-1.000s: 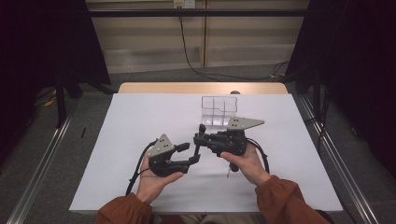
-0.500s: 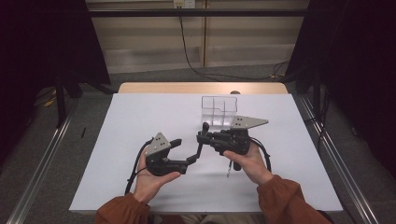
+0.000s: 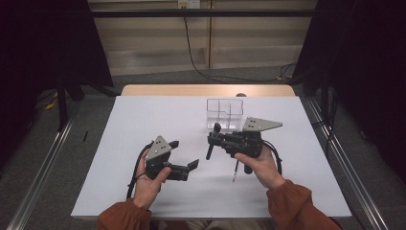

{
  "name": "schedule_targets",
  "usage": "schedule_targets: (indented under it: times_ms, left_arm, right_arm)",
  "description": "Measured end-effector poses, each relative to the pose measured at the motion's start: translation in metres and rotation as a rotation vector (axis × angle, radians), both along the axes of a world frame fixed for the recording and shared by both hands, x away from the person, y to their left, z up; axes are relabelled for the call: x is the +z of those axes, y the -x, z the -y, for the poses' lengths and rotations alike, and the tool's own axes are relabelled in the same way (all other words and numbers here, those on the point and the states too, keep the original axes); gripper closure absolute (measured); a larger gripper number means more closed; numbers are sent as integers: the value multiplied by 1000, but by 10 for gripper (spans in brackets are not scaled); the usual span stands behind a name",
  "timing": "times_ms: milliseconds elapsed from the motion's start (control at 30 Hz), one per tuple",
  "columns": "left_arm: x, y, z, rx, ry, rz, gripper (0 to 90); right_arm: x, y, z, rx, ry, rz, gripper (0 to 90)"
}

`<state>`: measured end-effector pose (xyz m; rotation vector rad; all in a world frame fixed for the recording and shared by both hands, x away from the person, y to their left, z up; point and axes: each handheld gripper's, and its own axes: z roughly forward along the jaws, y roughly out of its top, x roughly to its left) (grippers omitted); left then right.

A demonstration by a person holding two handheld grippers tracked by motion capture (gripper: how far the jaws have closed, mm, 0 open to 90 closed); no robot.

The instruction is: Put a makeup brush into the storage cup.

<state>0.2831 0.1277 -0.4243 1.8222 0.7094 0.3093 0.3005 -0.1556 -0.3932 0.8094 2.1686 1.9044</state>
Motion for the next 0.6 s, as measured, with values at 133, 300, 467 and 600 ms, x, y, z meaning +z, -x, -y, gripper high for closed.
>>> schedule_targets:
  times_ms: [133, 300, 467, 600]
  left_arm:
    - [1, -1, -7, 22, 18, 16, 39]
    - [5, -2, -21, 49, 52, 47, 34]
    - [8, 2, -41, 76, 48, 76, 34]
    - [9, 4, -57, 126, 58, 100, 33]
  right_arm:
    - [1, 1, 3, -8, -3, 1, 796]
    - [1, 1, 7, -20, -1, 3, 796]
    - [1, 3, 9, -30, -4, 3, 796]
    - [2, 3, 9, -34, -1, 10, 796]
